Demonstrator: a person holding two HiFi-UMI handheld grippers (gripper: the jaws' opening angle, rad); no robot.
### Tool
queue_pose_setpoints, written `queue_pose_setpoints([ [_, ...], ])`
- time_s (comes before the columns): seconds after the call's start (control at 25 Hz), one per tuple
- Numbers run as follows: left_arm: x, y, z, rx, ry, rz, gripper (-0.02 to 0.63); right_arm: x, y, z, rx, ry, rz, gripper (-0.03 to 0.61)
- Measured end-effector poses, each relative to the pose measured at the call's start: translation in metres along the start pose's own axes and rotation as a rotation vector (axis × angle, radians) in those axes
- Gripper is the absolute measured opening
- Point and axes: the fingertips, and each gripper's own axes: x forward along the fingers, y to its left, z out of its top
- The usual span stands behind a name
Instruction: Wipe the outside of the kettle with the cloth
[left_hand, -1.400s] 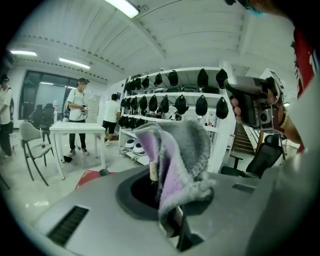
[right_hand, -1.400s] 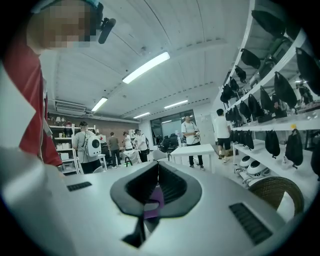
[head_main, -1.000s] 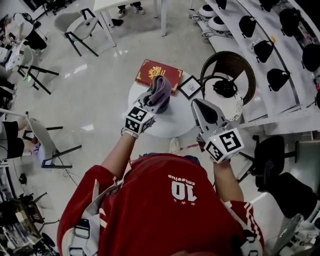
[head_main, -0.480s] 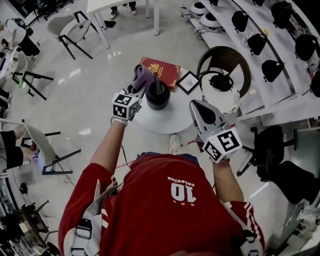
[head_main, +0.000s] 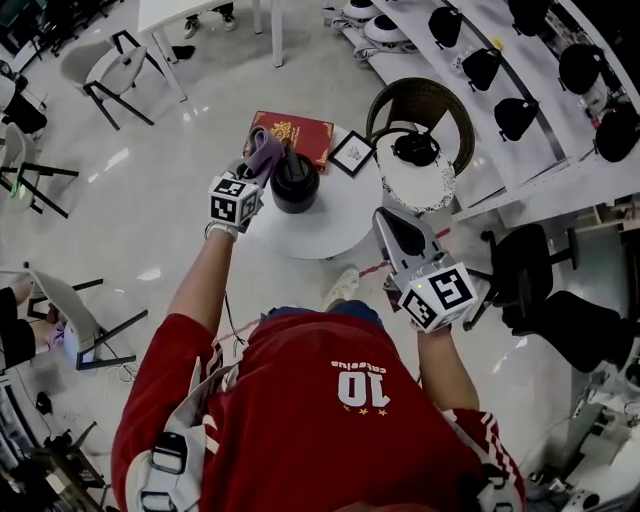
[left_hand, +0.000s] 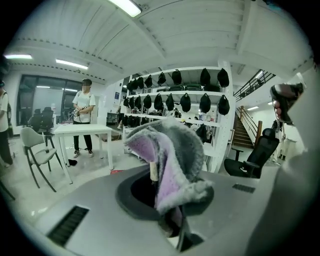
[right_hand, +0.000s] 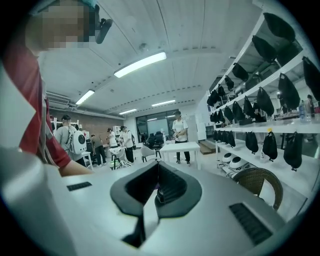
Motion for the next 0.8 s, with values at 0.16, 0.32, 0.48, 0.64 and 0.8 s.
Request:
queue_pose_setpoints([
  [0.16,-0.001,-0.007,-0.004,-0.03,-0.004,-0.014,0.046,0.002,-0.002,0.002,-0.013,0.006,0.021,0.017],
  [0.32,-0.006,-0.016,-0.011,-0.058,-0.002,0.005,0.046,0.013,-0.008,0.007,-0.026,-0.003,0.072,0.017],
  [0.48,-0.011,-0.028,-0.015,-0.112,-0.023,0.043,0.048,0.023,-0.015,0.017,-0.057,-0.003,0.133,0.017],
  [0.64,-0.018,-0.035,-0.024,-0.159,-0.033,0.101,0.047,0.034,-0.022,0.02,-0.053,-0.008,0.189,0.017],
  [0.8,-0.025,-0.045,-0.03,-0.173,-0.034,0.143,0.046,0.04,-0.029,0.023,-0.052,-0.007,0.236,0.017],
])
